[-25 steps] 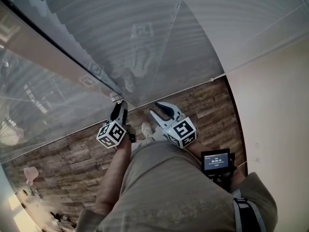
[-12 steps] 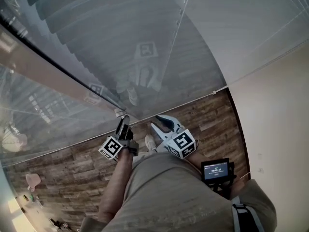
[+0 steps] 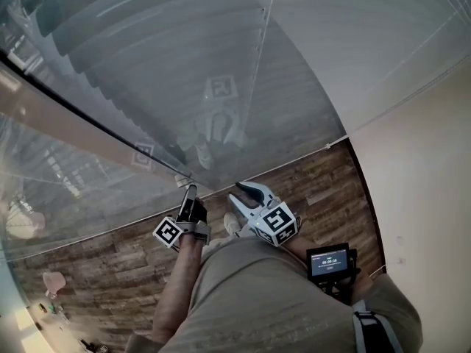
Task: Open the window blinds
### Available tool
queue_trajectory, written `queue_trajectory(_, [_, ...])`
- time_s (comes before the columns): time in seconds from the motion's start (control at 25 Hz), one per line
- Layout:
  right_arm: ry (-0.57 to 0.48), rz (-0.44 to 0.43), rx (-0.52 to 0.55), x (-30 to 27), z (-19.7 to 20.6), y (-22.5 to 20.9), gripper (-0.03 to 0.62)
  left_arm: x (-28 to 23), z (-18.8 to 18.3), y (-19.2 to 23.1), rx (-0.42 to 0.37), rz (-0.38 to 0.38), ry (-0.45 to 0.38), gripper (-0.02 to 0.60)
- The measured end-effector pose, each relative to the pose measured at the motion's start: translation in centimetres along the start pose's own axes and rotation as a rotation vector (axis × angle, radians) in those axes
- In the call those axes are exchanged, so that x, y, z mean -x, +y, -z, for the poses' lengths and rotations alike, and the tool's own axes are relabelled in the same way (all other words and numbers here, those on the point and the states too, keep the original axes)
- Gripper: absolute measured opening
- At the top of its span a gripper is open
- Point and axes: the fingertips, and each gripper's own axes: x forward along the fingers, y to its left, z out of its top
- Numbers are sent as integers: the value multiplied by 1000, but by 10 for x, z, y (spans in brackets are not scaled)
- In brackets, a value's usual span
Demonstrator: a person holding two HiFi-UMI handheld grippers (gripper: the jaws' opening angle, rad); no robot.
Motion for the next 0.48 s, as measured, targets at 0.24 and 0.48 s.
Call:
queue_trajectory(0.24, [-5, 0, 2, 0, 6, -2, 129, 0, 3, 6, 124, 79, -29, 133])
queue_trajectory(0.48, [1, 4, 4, 3, 3, -1, 129, 1, 2, 4, 294, 177, -80, 132])
